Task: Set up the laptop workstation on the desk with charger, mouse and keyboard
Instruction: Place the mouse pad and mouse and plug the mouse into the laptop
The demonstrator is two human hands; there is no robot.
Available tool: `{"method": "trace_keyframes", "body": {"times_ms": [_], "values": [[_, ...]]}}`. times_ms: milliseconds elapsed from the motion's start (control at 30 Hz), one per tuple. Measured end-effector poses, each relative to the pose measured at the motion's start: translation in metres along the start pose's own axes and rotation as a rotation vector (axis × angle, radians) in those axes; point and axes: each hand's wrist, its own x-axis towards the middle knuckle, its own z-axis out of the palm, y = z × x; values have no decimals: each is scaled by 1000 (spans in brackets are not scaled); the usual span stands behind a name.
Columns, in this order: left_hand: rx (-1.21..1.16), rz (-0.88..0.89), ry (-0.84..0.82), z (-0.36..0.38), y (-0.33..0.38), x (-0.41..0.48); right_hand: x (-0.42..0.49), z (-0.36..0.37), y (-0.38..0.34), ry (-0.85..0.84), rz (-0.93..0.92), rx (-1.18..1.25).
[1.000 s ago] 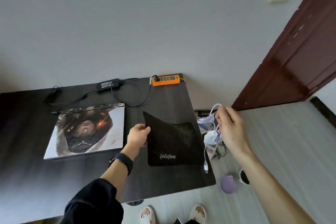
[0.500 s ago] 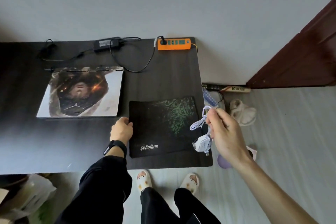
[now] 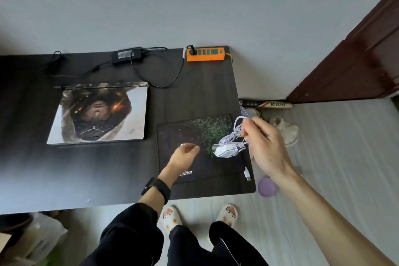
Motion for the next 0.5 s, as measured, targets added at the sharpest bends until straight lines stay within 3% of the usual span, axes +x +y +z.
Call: {"method": "trace_keyframes", "body": {"times_ms": [100,200,333,500], "values": [[-67,225,-329,8,38,-16,4,4,-30,-11,-8,28],[84,433,-482,5,70,-27,6,10,-57,10,-28,42],[250,559,-504,-14,95,-33,12,19,-94,55,-52,107],[151,566,-289,-80,121,-21,23,14,-120,257,-105,62]]}}
